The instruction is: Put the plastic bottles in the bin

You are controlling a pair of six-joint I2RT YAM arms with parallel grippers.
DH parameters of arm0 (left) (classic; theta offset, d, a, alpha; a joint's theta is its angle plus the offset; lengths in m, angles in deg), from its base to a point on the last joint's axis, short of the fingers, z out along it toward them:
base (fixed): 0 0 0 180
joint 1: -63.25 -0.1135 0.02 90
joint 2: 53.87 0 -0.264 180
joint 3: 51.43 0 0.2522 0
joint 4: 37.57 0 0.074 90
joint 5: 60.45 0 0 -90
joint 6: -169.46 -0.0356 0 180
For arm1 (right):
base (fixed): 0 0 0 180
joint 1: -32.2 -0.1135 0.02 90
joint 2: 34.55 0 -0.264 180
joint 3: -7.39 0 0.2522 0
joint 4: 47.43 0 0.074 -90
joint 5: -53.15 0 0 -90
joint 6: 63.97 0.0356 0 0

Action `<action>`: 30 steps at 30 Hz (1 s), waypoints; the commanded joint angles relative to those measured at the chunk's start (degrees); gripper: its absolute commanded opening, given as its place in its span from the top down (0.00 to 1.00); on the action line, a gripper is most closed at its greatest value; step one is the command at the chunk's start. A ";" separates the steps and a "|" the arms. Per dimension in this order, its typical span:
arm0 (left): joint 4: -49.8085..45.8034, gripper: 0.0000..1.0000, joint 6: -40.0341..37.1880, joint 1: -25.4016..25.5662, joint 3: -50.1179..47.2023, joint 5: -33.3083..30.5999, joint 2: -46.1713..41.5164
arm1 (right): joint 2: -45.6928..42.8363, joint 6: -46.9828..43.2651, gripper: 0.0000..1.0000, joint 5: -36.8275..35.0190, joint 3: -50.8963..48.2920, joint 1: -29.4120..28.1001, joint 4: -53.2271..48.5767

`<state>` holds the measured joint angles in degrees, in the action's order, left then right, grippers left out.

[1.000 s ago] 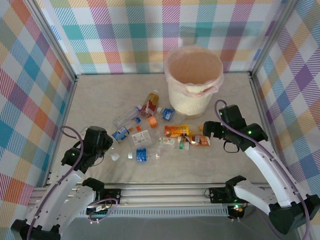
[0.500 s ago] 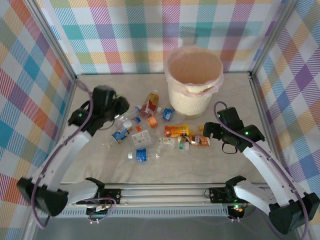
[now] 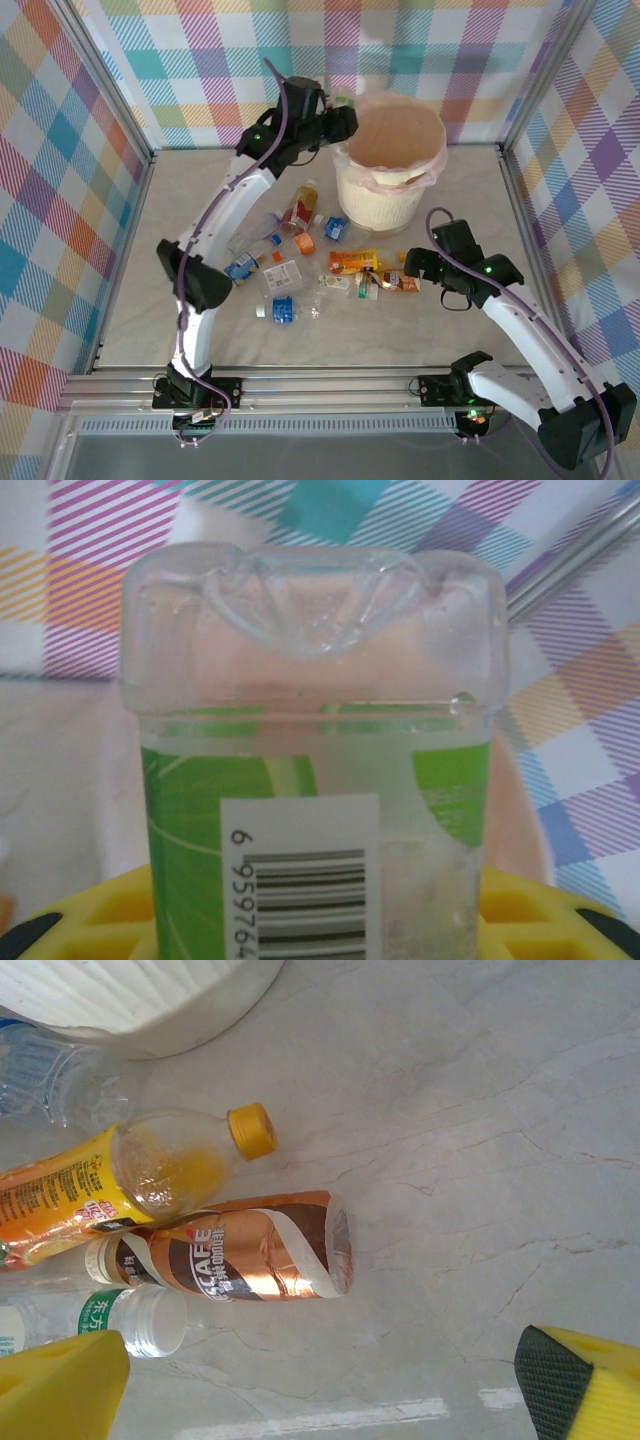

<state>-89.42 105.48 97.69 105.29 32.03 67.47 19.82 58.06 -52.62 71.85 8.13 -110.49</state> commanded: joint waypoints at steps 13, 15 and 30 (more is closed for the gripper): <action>11.18 0.91 -2.82 0.72 11.38 4.15 14.01 | -0.01 3.11 0.00 1.30 -1.65 -0.25 3.14; 12.13 0.88 -2.84 0.72 11.35 4.53 15.20 | -0.04 3.19 0.00 1.53 -1.79 -0.27 3.33; 11.53 0.50 -1.68 0.37 11.42 3.81 19.74 | 0.70 4.88 0.00 1.18 -3.40 -0.27 5.07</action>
<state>-77.97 103.67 97.99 115.80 35.24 85.02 19.99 61.87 -51.57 69.00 8.10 -106.82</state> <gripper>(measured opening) 0.489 0.996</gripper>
